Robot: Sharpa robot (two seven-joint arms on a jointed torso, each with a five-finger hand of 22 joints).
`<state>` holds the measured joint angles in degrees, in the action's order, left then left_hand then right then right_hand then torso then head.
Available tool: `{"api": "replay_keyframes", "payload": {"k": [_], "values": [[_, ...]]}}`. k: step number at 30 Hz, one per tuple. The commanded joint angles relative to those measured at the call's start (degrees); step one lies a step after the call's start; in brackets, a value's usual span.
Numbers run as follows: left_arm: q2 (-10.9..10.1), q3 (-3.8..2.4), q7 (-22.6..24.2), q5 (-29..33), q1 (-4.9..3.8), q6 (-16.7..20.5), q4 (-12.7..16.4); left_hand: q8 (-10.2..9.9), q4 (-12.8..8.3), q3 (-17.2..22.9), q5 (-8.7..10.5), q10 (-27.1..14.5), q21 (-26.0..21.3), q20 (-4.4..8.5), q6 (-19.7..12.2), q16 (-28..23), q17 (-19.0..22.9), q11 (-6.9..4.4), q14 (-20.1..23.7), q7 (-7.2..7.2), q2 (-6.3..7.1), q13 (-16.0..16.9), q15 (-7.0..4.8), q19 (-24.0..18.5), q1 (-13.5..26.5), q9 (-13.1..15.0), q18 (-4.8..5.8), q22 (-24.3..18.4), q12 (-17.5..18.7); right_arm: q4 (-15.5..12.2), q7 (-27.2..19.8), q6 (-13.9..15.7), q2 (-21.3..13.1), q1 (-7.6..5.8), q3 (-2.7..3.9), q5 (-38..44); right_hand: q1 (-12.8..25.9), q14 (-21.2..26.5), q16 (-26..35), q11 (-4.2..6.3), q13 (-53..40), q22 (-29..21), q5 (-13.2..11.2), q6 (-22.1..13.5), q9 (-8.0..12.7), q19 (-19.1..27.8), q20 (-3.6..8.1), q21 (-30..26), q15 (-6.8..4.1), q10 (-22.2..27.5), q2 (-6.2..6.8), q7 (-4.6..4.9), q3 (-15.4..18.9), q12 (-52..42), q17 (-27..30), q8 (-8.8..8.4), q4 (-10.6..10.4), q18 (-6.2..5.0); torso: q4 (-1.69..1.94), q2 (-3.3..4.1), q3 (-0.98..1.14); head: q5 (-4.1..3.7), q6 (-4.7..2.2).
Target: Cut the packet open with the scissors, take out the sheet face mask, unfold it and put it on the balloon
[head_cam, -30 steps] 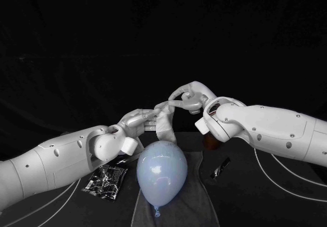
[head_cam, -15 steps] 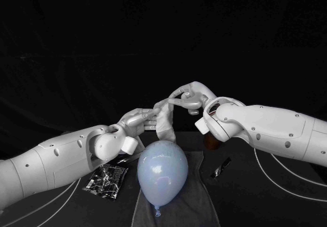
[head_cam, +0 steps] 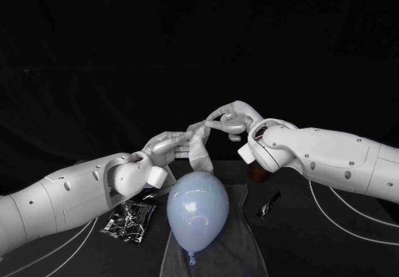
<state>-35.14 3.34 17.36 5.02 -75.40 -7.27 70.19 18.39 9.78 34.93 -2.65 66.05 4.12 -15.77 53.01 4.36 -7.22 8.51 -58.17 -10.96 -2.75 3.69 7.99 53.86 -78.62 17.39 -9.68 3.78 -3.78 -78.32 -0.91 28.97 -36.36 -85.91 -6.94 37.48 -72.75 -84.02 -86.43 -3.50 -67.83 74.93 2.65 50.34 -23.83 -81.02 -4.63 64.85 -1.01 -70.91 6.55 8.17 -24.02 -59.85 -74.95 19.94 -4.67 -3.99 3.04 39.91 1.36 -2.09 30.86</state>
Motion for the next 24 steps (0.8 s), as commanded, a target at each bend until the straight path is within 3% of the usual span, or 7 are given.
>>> {"api": "replay_keyframes", "payload": {"k": [1,3,5,6,11,14,24], "values": [[0.0,-0.06,1.4,0.8,-0.03,-0.8,0.2,0.3,0.0,0.4,-0.18,0.1,-0.2,-0.17,-0.3,-0.3,0.0,-0.01,0.3,0.06,-0.08,0.0,-0.21,-0.1,0.5,0.1,-0.95,-0.1,0.2,0.2,-0.1,-0.9,0.1,0.01,0.01,-0.4,0.0,-3.8,0.0,0.16,-0.2,8.4,0.1,0.1,0.1,0.2,-0.27,0.2,0.33,-0.1,-0.66,-0.03,0.1,-0.5,-8.5,-0.35,-0.1,-0.58,0.0,-0.04,0.01,-0.03,0.05],[-0.1,-0.06,1.5,0.9,-0.03,-0.9,0.2,0.3,-0.1,0.5,-0.17,0.1,-0.2,-0.17,-0.4,-0.4,0.0,0.0,0.4,0.07,-0.1,0.0,-0.2,-0.1,0.5,0.1,-0.95,-0.1,0.2,0.3,0.0,-1.1,0.0,0.02,-0.01,-0.4,-0.1,-3.8,0.0,0.18,-0.4,8.5,0.1,0.3,0.1,0.1,-0.29,0.4,0.31,-0.3,-0.78,-0.06,0.1,-0.8,-8.6,-0.32,-0.1,-0.55,0.02,0.0,0.02,-0.14,-0.06],[-0.1,-0.06,1.6,0.9,-0.03,-1.0,0.2,0.4,-0.2,0.6,-0.17,0.1,-0.2,-0.18,-0.4,-0.4,0.0,0.01,0.4,0.08,-0.13,0.0,-0.19,-0.2,0.6,0.2,-0.95,-0.1,0.2,0.4,-0.1,-1.4,0.0,0.06,-0.03,-0.4,-1.1,-4.0,-0.3,0.66,-1.5,8.8,0.1,2.1,-0.1,-0.4,-0.29,1.4,0.02,-1.6,-1.51,-0.73,-0.2,-2.6,-9.0,0.55,0.3,-0.45,0.01,0.0,0.02,-0.15,-0.03],[-0.1,-0.06,1.6,0.9,-0.03,-1.1,0.2,0.4,-0.2,0.6,-0.17,0.1,-0.2,-0.18,-0.4,-0.4,0.0,0.01,0.4,0.08,-0.13,0.0,-0.19,-0.2,0.6,0.2,-0.95,-0.1,0.2,0.4,-0.1,-1.5,0.0,0.08,-0.04,-0.4,-2.4,-4.2,-0.5,1.35,-2.7,9.0,0.1,4.0,-0.6,-0.7,-0.1,2.1,-0.52,-3.0,-2.43,-1.65,-0.9,-4.4,-9.4,1.7,1.0,-0.39,0.0,0.01,0.01,-0.13,-0.04],[-0.2,-0.06,1.6,0.9,-0.03,-1.2,0.2,0.4,-0.2,0.7,-0.17,0.0,-0.2,-0.19,-0.5,-0.4,0.0,0.01,0.4,0.08,-0.14,0.0,-0.18,-0.2,0.6,0.2,-0.95,-0.1,0.2,0.2,-1.2,-1.7,0.0,0.26,-0.05,-0.4,-4.4,-4.9,-1.6,3.09,-7.7,9.9,0.1,6.6,-1.9,-2.1,1.2,5.4,-2.05,-8.1,-4.33,-3.58,-2.4,-11.5,-11.3,4.62,2.7,0.18,0.03,0.04,0.04,-0.08,0.02],[-0.2,-0.06,1.5,0.9,-0.03,-1.2,0.2,0.5,-0.5,0.8,-0.17,0.0,-0.2,-0.22,-0.6,-0.4,0.0,0.01,0.5,0.07,-0.09,0.0,-0.16,-0.3,0.7,0.3,-0.94,-0.1,0.2,0.1,-2.0,-1.4,-0.1,0.36,-0.06,-0.5,-4.3,-5.2,-2.0,3.38,-8.4,10.3,0.1,6.7,-2.3,-2.7,1.61,6.8,-2.38,-9.0,-4.52,-3.81,-2.9,-12.5,-12.1,5.44,3.0,0.46,0.0,-0.03,0.02,-0.03,0.11],[-0.2,-0.06,1.0,0.7,-0.04,-2.1,0.2,0.7,-0.8,1.1,-0.16,-0.2,-0.3,-0.31,-0.8,-0.5,0.0,0.12,0.7,-0.07,0.07,0.0,-0.09,-0.6,1.1,0.5,-0.91,-0.1,0.2,0.3,-2.6,0.0,0.3,0.46,-0.06,-0.4,-4.2,-5.2,-2.1,3.49,-8.3,10.4,0.1,6.5,-2.5,-2.9,1.79,7.1,-2.51,-9.0,-4.51,-3.89,-3.2,-12.4,-12.3,5.83,3.2,0.52,-0.01,-0.03,0.01,-0.06,0.09]]}}
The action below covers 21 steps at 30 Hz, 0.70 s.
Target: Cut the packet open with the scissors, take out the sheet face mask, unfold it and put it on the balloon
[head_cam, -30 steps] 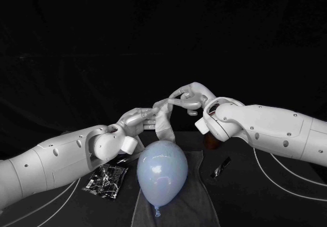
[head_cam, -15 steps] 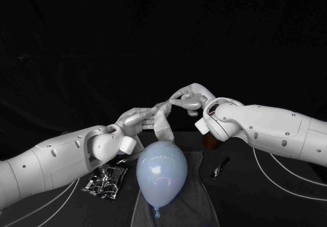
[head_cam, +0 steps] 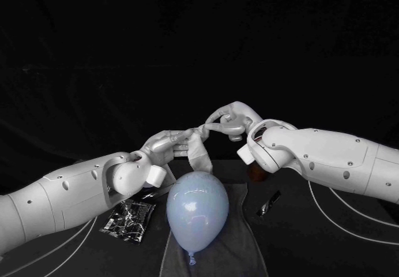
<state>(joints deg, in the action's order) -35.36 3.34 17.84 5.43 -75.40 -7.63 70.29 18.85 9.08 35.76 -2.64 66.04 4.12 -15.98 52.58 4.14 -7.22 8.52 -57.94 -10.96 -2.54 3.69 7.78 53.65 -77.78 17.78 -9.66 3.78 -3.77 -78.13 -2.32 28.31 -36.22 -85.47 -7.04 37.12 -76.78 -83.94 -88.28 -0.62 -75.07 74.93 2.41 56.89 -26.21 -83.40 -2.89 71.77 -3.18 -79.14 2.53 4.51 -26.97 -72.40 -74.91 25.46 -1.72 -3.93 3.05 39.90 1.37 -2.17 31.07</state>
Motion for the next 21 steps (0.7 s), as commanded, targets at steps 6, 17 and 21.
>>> {"api": "replay_keyframes", "payload": {"k": [6,17,21], "values": [[0.0,-0.05,0.3,0.2,-0.04,-2.1,0.1,0.3,0.0,0.3,-0.16,-0.2,-0.3,-0.13,-0.4,-0.2,0.0,0.2,0.5,-0.25,-0.15,0.0,0.17,-0.4,0.6,0.2,-0.94,-0.1,0.2,0.5,-1.1,2.8,0.6,0.06,0.04,0.2,-0.2,-5.4,-0.3,0.65,-1.3,10.5,0.4,-0.1,-0.2,-0.6,0.14,0.4,-0.39,-1.0,-0.53,-0.25,-0.5,-0.1,-12.4,0.55,0.4,0.51,0.06,0.05,-0.03,-0.21,0.08],[-0.2,-0.05,0.2,0.1,-0.04,-1.4,0.0,0.6,0.0,0.4,-0.18,-0.2,-0.2,-0.14,-0.4,-0.2,0.0,0.26,0.5,-0.35,0.1,0.0,0.21,-0.5,1.2,0.3,-0.96,-0.1,0.2,0.4,-1.0,2.4,0.2,0.1,0.05,-0.6,-0.1,-5.4,-0.4,0.68,-1.7,10.6,0.4,-0.1,-0.4,-0.8,0.22,0.8,-0.44,-1.4,-0.5,-0.27,-0.8,-0.6,-12.7,0.84,0.6,0.59,-0.02,-0.02,0.01,-0.18,0.09],[-0.3,-0.05,0.3,0.1,-0.04,-1.2,0.0,0.7,0.0,0.5,-0.18,-0.2,-0.2,-0.14,-0.3,-0.2,0.0,0.27,0.5,-0.36,0.1,0.0,0.22,-0.5,1.5,0.4,-0.96,0.0,0.2,0.5,0.3,0.7,0.1,0.11,0.05,0.3,-0.1,-5.4,-0.4,0.69,-1.8,10.6,0.4,-0.2,-0.4,-0.8,0.24,0.7,-0.45,-1.4,-0.5,-0.28,-0.9,-0.7,-12.6,0.91,0.7,0.57,-0.01,-0.01,0.01,-0.19,0.25]]}}
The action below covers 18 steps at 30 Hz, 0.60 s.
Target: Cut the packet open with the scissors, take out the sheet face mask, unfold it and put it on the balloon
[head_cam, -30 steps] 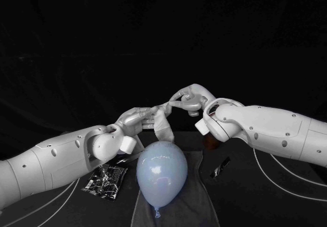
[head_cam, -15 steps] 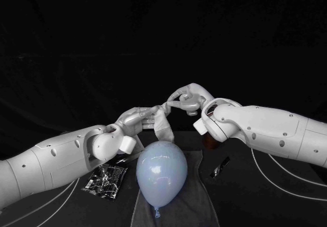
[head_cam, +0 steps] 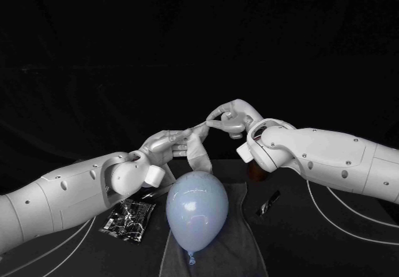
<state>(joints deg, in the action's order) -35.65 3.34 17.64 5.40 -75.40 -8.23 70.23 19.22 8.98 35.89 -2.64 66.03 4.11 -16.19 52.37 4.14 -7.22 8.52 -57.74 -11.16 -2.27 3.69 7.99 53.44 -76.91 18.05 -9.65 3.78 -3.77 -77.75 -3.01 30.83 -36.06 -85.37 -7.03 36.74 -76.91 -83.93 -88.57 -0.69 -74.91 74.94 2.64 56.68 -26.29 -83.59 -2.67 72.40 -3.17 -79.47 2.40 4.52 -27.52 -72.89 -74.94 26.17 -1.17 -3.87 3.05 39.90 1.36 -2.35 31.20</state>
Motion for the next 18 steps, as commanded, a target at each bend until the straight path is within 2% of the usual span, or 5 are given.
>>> {"api": "replay_keyframes", "payload": {"k": [1,9,18], "values": [[-0.1,-0.05,0.5,0.1,-0.04,-0.5,0.1,0.3,0.1,0.4,-0.18,-0.2,-0.2,0.06,-0.1,-0.2,0.0,0.26,0.3,-0.17,-0.17,0.0,0.01,-0.3,0.7,0.1,-0.98,0.0,0.2,0.2,1.3,-2.1,0.0,0.01,0.04,0.9,0.0,-5.4,-0.1,0.76,-1.9,10.5,0.2,0.0,-0.3,-0.6,0.02,0.1,-0.46,-1.1,-0.37,-0.29,-0.3,-0.2,-12.5,0.2,0.2,0.51,-0.01,0.0,0.02,-0.02,0.13],[-0.1,-0.05,0.4,0.1,-0.04,-0.5,0.0,0.5,0.4,0.8,-0.18,-0.2,-0.2,0.05,-0.1,-0.2,0.0,0.32,0.4,-0.28,-0.38,0.1,0.03,-0.3,1.7,0.3,-0.99,0.0,0.1,0.5,2.2,-2.4,0.2,0.01,0.04,1.8,0.0,-5.4,-0.1,0.77,-2.0,10.5,0.2,0.0,-0.3,-0.6,0.03,0.1,-0.47,-1.1,-0.36,-0.29,-0.3,-0.3,-12.6,0.23,0.2,0.51,0.01,0.03,0.0,-0.1,0.08],[0.0,-0.05,0.2,0.1,-0.05,-0.8,0.0,0.9,1.6,1.3,-0.18,-0.1,-0.2,0.01,-0.1,-0.1,-0.1,0.29,0.4,-0.24,-0.87,0.1,0.0,-0.4,4.8,0.5,-0.98,0.0,0.1,0.8,3.3,-2.4,0.5,0.01,0.04,2.8,0.0,-5.4,-0.1,0.77,-1.9,10.5,0.2,0.0,-0.4,-0.5,0.04,0.0,-0.47,-1.1,-0.36,-0.29,-0.4,-0.3,-12.6,0.28,0.2,0.5,0.0,0.0,0.01,-0.04,0.05]]}}
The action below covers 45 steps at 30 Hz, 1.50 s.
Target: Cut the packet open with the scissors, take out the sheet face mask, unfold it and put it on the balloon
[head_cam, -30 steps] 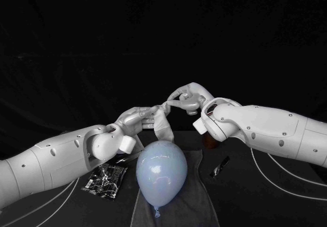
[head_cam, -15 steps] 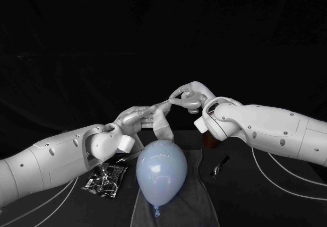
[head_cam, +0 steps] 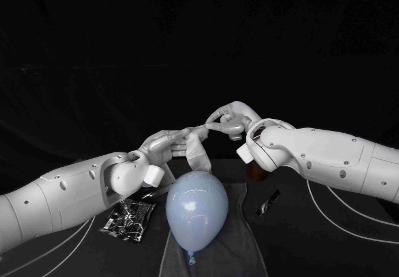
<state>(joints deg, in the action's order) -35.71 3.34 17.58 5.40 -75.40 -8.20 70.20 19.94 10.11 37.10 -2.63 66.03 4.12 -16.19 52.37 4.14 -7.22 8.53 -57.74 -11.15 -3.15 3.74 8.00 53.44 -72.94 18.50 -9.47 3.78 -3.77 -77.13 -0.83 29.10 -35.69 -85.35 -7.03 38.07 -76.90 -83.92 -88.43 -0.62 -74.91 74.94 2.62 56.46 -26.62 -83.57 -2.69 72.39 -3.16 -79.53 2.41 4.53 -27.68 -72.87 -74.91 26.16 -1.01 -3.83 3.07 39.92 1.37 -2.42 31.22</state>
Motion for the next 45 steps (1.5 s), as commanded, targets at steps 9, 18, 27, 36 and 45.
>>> {"api": "replay_keyframes", "payload": {"k": [9,18,27,36,45], "values": [[0.3,-0.05,-0.2,0.1,-0.05,-1.1,0.1,0.4,2.2,-0.1,-0.17,0.0,-0.2,-0.02,-0.1,-0.1,-0.2,0.3,0.4,-0.25,-0.49,0.1,0.0,-0.5,3.8,0.1,-1.16,0.0,0.1,0.4,1.3,0.0,0.4,-0.01,0.04,1.5,0.0,-5.4,-0.3,0.7,-2.0,10.6,0.2,0.2,-0.1,-0.6,0.07,0.1,-0.49,-1.1,-0.36,-0.3,-0.3,-0.3,-12.6,0.34,0.1,0.48,-0.04,-0.06,0.0,0.19,0.09],[0.2,-0.05,-0.4,0.1,-0.05,-0.6,0.2,0.4,2.8,-0.2,-0.18,0.1,-0.1,-0.02,0.0,-0.1,-0.2,0.25,0.4,-0.17,-0.63,0.1,-0.02,-0.5,4.7,0.1,-1.16,0.0,0.1,0.6,1.2,-0.5,0.5,-0.01,0.04,0.8,0.0,-5.4,-0.2,0.7,-2.0,10.6,0.2,0.2,-0.1,-0.6,0.08,0.1,-0.5,-1.1,-0.35,-0.3,-0.4,-0.4,-12.5,0.41,0.2,0.48,0.01,0.01,0.0,0.17,0.22],[0.1,-0.05,-0.6,-0.3,-0.06,0.1,0.2,0.8,1.3,0.6,-0.2,0.6,0.0,0.08,0.2,0.1,-0.3,-0.28,0.0,0.68,-0.33,0.1,-0.36,-0.1,4.1,0.3,-1.2,0.0,0.0,0.5,0.8,-1.0,0.4,-0.01,0.04,0.4,0.1,-5.4,-0.2,0.7,-2.0,10.6,0.2,0.2,-0.1,-0.6,0.1,0.0,-0.5,-1.1,-0.34,-0.29,-0.5,-0.3,-12.6,0.47,0.2,0.47,-0.01,-0.03,0.01,0.14,0.27],[0.0,-0.05,-0.6,-0.5,-0.06,0.6,0.3,0.9,0.7,1.0,-0.21,0.7,0.1,0.12,0.3,0.2,-0.4,-0.4,-0.1,0.84,-0.17,0.1,-0.45,0.0,3.7,0.4,-1.2,0.0,0.0,0.3,0.6,-1.0,0.2,-0.01,0.04,0.1,0.1,-5.4,-0.2,0.7,-1.9,10.5,0.2,0.2,-0.1,-0.6,0.1,-0.1,-0.5,-1.0,-0.36,-0.28,-0.5,-0.2,-12.5,0.49,0.2,0.44,-0.04,-0.02,0.02,0.12,0.25],[0.0,-0.05,-0.7,-0.5,-0.06,0.7,0.3,0.9,0.7,1.0,-0.2,0.7,0.1,0.13,0.3,0.2,-0.4,-0.41,-0.2,0.83,-0.17,0.1,-0.46,0.0,3.6,0.4,-1.2,0.0,0.0,-0.1,-0.1,-0.5,0.0,-0.01,0.04,-0.3,0.1,-5.4,-0.2,0.7,-1.9,10.5,0.2,0.2,-0.1,-0.6,0.1,-0.1,-0.5,-1.0,-0.36,-0.28,-0.5,-0.2,-12.5,0.49,0.2,0.44,-0.02,-0.02,0.02,0.03,0.16]]}}
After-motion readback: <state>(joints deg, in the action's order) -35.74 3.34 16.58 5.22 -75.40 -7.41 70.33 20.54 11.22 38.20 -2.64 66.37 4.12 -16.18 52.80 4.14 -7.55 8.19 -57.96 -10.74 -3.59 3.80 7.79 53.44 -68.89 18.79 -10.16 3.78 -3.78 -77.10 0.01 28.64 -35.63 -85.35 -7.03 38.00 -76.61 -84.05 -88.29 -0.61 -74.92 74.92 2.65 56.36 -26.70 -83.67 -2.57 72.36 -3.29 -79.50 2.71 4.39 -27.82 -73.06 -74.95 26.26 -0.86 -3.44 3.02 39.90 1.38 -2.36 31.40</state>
